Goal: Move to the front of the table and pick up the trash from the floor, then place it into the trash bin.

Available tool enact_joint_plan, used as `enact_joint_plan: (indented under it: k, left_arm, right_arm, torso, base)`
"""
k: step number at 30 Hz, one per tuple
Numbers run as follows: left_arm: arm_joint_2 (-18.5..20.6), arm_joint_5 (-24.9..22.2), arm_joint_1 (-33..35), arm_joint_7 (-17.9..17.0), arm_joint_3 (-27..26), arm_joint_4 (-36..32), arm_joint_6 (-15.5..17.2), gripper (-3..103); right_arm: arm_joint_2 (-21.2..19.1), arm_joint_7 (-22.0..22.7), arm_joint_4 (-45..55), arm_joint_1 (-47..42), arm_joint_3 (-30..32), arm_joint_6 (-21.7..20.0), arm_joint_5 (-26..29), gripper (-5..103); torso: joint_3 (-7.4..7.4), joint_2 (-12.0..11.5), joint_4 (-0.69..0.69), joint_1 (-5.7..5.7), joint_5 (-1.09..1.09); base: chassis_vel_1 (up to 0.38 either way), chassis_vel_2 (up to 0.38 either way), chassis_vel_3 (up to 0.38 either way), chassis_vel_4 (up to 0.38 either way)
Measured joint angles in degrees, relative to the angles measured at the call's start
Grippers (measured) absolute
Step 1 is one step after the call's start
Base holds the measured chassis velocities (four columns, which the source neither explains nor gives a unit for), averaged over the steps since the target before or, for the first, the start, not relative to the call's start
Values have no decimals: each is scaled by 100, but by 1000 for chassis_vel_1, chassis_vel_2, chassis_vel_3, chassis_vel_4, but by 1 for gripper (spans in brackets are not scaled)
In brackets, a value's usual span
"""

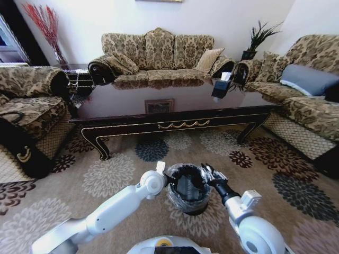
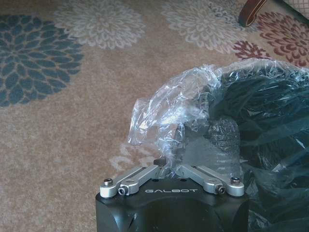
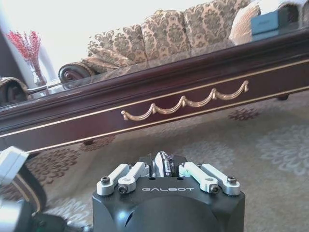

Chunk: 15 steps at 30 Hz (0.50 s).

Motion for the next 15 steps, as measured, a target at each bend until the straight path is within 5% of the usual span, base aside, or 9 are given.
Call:
enact_joint_plan:
  k: [15]
  left_arm:
    - [109, 72, 129, -16, -254, -61, 0, 0]
  right_arm:
    - [165, -266, 36, -237, -47, -42, -248, 73]
  torso:
    - [0, 0, 0, 0, -2]
  base:
    - [0, 0, 0, 0]
